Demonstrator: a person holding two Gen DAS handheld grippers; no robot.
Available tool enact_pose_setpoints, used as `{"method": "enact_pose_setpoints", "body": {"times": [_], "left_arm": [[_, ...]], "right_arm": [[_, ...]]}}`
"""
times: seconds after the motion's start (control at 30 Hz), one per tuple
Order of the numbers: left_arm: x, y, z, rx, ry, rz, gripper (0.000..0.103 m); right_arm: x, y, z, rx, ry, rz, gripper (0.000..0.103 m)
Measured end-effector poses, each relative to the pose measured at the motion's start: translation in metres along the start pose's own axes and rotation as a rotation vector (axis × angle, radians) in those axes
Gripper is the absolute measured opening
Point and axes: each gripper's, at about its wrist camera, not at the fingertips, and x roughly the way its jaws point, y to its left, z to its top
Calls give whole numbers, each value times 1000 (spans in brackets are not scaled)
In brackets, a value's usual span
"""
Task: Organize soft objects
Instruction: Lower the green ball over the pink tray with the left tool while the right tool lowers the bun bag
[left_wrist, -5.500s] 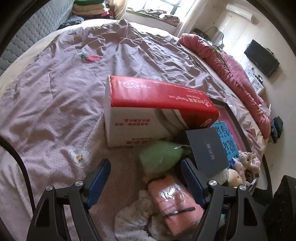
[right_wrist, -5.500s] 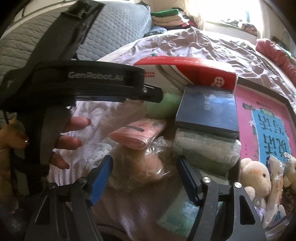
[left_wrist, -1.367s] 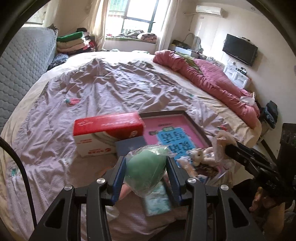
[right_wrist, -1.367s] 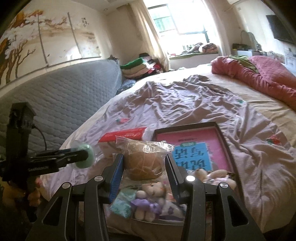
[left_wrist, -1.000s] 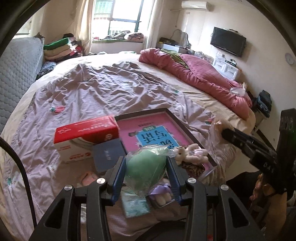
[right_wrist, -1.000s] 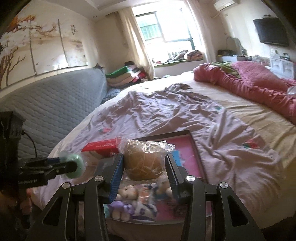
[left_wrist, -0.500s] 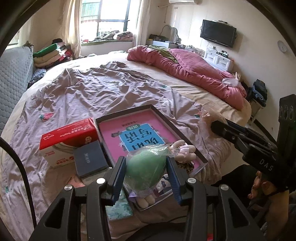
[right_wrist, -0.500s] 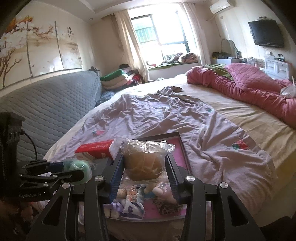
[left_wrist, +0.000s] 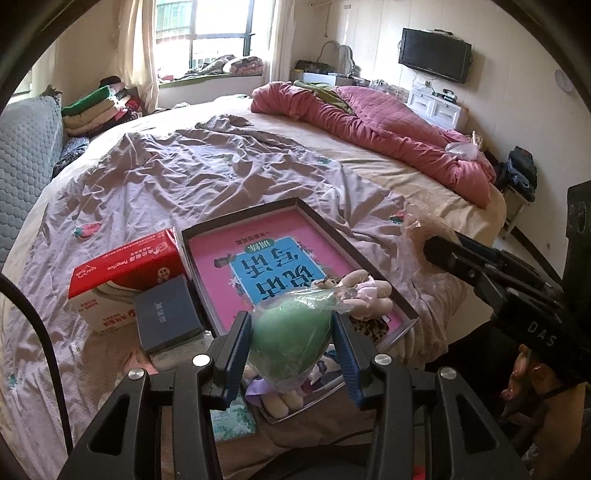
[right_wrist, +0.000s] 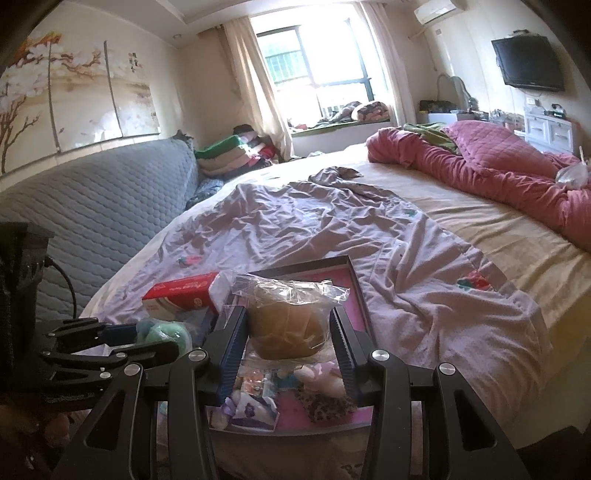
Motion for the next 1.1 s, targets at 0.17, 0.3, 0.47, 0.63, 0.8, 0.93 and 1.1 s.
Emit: {"method": "enact_pose_setpoints", "body": {"times": [0.17, 0.3, 0.47, 0.63, 0.8, 0.93, 1.1], "left_arm": [[12, -1, -2, -3, 25, 5, 45], [20, -3, -4, -1, 36, 6, 45], [31, -1, -7, -3, 60, 16, 45], [43, 3, -8, -16, 73, 8, 45], [55, 7, -12, -30, 84, -3, 45], [64, 8, -15, -30, 100, -13, 45], [70, 6, -19, -15, 102, -13, 45]], "right_arm": [[4, -5, -6, 3, 17, -4, 47], [9, -10, -13, 10, 35, 1, 47], [18, -9, -20, 5, 68, 18, 47], [27, -7, -28, -2, 93, 28, 47], [38, -6, -37, -14, 131, 27, 47], [47, -4, -45, -26, 169, 33, 47], [52, -4, -54, -46, 205, 27, 47]]}}
